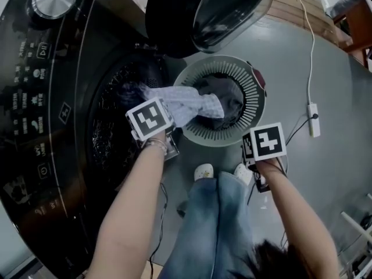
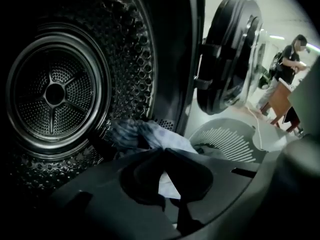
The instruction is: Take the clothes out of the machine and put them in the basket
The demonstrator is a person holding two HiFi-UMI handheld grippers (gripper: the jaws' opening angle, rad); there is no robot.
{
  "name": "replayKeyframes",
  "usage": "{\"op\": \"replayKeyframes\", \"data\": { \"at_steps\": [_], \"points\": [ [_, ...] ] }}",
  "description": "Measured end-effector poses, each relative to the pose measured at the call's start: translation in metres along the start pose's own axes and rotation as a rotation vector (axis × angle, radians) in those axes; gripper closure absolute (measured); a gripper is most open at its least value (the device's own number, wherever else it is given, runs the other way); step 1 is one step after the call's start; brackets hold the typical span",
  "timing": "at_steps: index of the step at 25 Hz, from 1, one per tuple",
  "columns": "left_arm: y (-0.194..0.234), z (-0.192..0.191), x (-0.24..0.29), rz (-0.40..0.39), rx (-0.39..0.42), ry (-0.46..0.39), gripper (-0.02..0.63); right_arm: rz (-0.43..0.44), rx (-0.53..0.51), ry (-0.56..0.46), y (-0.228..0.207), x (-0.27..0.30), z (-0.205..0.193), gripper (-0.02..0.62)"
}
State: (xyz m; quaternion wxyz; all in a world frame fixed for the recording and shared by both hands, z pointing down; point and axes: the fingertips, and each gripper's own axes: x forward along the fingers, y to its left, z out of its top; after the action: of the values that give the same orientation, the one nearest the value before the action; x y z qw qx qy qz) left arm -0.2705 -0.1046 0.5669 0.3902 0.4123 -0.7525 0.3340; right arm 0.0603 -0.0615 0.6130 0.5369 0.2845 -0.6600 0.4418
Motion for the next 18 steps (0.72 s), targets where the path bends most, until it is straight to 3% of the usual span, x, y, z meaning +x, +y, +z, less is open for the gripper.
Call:
{"op": "replayKeyframes", "data": {
  "at_steps": [3, 12, 18],
  "points": [
    [-0.013, -0.002, -0.018, -0.031, -0.002, -0.001, 0.594, -0.002, -0.010, -0.004, 0.000, -0.009, -0.001, 0.592],
    [-0.087, 0.011, -0.064, -0.270, -0.048, -0.086, 0.594, -0.004, -0.022, -0.031, -0.003, -0.031, 0.003, 0.592],
    [-0.152, 0.017, -0.097, -0.422, 0.037, -0.145, 0.594, -0.006, -0.002, -0.037, -0.013, -0.037, -0.004, 0.592]
  ]
}}
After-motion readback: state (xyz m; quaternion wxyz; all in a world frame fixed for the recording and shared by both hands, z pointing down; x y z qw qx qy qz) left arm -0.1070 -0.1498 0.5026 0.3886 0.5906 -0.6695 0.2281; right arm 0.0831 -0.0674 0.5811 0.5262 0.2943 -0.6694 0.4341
